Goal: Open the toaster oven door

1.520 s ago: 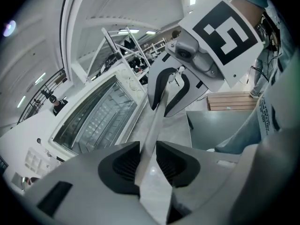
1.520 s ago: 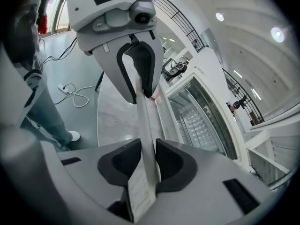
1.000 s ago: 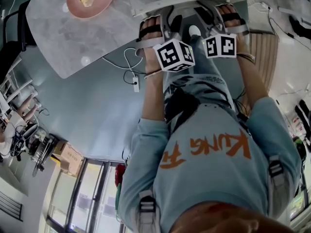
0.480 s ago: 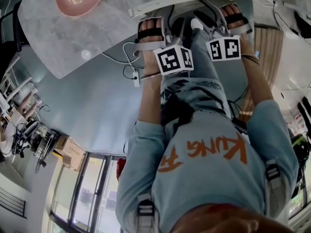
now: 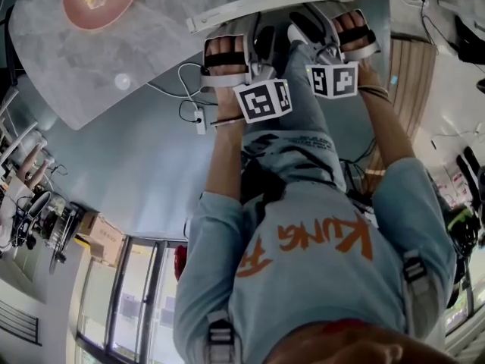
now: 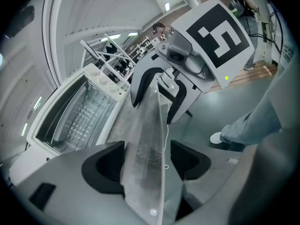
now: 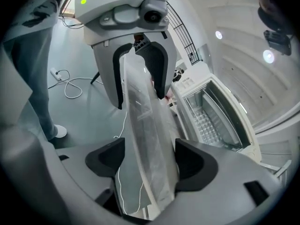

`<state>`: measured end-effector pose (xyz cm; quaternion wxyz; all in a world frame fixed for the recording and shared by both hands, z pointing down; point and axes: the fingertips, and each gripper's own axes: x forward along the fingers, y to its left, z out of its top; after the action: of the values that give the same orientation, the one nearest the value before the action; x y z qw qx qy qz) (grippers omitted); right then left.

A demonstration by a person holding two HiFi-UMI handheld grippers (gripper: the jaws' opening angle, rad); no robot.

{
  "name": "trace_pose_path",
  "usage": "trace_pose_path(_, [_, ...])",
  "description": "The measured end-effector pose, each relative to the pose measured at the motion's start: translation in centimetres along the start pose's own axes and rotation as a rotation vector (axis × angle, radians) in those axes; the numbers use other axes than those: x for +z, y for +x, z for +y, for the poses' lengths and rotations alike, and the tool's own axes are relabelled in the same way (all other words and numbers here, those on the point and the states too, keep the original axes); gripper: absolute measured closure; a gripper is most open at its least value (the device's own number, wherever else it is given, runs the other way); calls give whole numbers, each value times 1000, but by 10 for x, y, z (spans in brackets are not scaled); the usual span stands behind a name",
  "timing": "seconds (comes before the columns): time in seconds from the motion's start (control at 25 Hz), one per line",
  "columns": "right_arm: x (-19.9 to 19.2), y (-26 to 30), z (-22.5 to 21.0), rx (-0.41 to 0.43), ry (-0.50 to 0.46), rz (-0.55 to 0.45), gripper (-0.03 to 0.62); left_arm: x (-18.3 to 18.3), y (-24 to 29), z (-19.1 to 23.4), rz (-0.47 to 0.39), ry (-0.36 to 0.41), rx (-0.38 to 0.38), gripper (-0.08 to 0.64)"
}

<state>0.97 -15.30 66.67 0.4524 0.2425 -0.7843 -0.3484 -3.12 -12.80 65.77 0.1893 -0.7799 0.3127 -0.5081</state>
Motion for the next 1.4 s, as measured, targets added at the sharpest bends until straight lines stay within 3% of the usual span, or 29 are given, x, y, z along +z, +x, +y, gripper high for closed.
trace_pose_path(0.44, [-12,9,13,-83,-38,6,286,-5,17,-14,25,42,90,268])
trace_pose_path(0.68, [-16,18,20,-132,-103,43,304,-19,27,-22,80,162,126,264])
trace_pose_path(0.84, [-16,18,20,-104,-103,41,288,-20,26,-15,107,203,151,262])
trace_pose_path(1.04, [-11,1,21,-53,-35,27,290,-15,19,-19,107,172,90,261])
trace_pose_path(1.16, [-3,-14,16,-46,-14,17,306,-5,8,-24,66,131,66,261])
trace_pose_path(1.4, [11,-35,-17,-95,149,1,408,16,-22,2,-36,-151,117,262])
